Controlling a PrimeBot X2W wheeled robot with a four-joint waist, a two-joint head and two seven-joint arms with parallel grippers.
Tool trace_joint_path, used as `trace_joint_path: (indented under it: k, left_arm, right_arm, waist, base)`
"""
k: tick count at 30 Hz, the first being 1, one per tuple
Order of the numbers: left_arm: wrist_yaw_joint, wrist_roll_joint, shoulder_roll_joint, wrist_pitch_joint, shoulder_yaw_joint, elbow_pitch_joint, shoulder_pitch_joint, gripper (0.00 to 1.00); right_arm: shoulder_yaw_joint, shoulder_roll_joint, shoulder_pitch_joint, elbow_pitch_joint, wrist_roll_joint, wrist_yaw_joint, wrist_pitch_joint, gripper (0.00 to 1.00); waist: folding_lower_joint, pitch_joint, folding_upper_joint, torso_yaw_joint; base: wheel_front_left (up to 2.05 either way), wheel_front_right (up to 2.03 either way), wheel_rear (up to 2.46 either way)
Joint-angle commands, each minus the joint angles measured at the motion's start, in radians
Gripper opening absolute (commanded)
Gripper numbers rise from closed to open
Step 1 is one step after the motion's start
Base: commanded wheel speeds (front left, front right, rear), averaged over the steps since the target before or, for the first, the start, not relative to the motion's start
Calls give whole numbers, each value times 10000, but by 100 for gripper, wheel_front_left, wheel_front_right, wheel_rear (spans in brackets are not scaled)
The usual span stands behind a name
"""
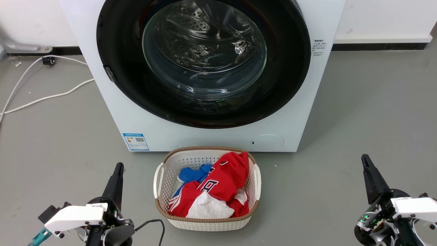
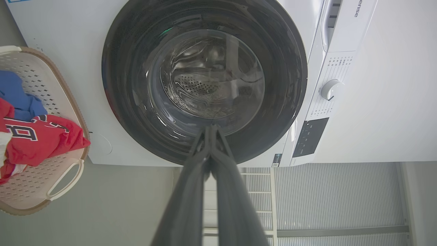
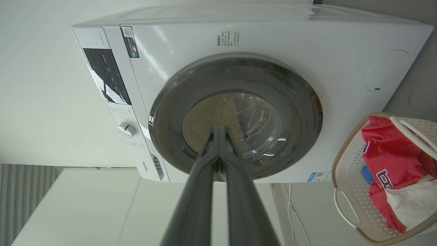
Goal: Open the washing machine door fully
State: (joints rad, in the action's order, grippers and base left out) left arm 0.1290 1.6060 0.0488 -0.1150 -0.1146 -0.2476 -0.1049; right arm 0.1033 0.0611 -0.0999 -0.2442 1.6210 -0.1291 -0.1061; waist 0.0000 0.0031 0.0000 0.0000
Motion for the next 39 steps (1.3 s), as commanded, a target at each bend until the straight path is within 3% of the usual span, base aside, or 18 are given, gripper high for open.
trace_joint_path:
  k: [1, 39]
  left_arm:
    - [32, 43, 27, 29, 5, 1, -82, 0]
    - [32, 47, 26, 25, 8, 3, -81, 0]
  right_arm:
    - [8, -36, -146, -12, -35, -29, -7, 0]
    - [60, -72, -151, -15, -88, -29, -52, 0]
  waist:
    - [0, 0, 0, 0]
    - [0, 0, 0, 0]
  base:
    - [0, 0, 0]
    - [0, 0, 0]
